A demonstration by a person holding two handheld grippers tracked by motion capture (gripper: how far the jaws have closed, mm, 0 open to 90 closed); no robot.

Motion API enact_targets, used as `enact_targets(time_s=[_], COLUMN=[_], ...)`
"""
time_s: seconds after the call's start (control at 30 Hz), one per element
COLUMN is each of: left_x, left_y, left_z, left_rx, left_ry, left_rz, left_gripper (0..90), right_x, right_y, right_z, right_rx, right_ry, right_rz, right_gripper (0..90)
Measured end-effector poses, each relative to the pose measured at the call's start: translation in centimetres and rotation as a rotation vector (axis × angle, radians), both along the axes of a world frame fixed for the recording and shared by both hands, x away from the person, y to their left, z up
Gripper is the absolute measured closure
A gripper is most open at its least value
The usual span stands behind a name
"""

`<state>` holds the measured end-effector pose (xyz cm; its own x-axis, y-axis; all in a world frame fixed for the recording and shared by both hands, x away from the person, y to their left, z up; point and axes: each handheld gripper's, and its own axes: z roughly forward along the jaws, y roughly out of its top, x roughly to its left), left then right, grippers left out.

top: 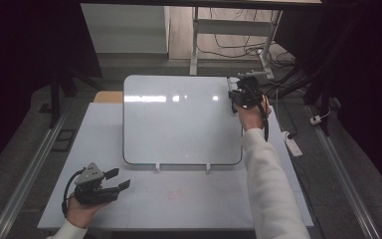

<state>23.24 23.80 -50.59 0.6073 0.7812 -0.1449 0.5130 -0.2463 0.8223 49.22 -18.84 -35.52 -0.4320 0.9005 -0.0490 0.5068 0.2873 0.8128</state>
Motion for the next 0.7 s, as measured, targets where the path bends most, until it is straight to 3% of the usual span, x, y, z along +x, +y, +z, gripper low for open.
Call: enact_targets(time_s=[0.4, 0.7], left_x=[0.03, 0.02], left_y=[0.13, 0.30], left_z=[-0.09, -0.09], left_rx=[0.000, -0.001], left_ry=[-0.001, -0.003], left_rz=[0.003, 0.010], left_gripper=[36.9, 36.8], right_x=[0.32, 0.00], right_y=[0.27, 0.21], right_z=[-0.49, -0.30], right_rx=[-0.030, -0.017], right_ry=[-0.009, -0.027], right_rz=[0.014, 0.036], right_gripper=[79.5, 69.6])
